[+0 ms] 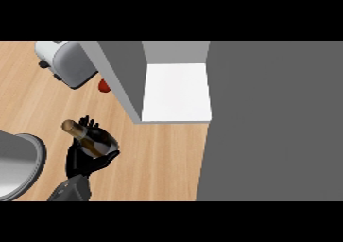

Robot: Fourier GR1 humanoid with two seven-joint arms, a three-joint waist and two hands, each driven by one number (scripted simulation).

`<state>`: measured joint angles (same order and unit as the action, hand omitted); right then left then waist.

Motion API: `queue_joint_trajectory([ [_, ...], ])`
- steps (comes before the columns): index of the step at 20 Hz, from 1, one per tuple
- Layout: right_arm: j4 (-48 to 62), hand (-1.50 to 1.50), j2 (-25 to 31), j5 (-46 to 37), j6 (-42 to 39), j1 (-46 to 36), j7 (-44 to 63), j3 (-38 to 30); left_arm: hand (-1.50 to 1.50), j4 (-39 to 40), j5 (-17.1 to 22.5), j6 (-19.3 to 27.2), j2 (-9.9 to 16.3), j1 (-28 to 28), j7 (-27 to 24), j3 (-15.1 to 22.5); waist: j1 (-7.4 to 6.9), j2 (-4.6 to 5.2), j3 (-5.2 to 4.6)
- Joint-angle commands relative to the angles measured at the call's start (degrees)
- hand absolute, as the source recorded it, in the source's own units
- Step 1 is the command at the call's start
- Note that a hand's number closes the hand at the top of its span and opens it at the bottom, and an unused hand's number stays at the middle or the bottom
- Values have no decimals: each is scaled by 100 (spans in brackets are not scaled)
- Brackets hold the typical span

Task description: Pick up the wine, place it into the cabinet and close the cabinet

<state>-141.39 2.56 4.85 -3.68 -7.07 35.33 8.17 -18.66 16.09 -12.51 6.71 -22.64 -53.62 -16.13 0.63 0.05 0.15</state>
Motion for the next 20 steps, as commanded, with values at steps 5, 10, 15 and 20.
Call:
queue_joint_trajectory([
  [5,-296,-150,111,555,-219,275,-32,-368,150,413,148,-116,-289,-335,-367,-139,33,20,-22],
  [10,-637,-150,-3,359,-297,792,-60,-92,150,161,163,-127,-408,-435,-47,-24,2,-5,-16],
  [15,-448,-150,6,352,-230,448,64,-172,150,-203,439,-852,101,0,696,-65,-61,-19,-14],
  [20,44,-150,-61,320,-358,464,-475,-314,150,-802,512,-712,-118,259,868,101,-78,-19,-11],
])
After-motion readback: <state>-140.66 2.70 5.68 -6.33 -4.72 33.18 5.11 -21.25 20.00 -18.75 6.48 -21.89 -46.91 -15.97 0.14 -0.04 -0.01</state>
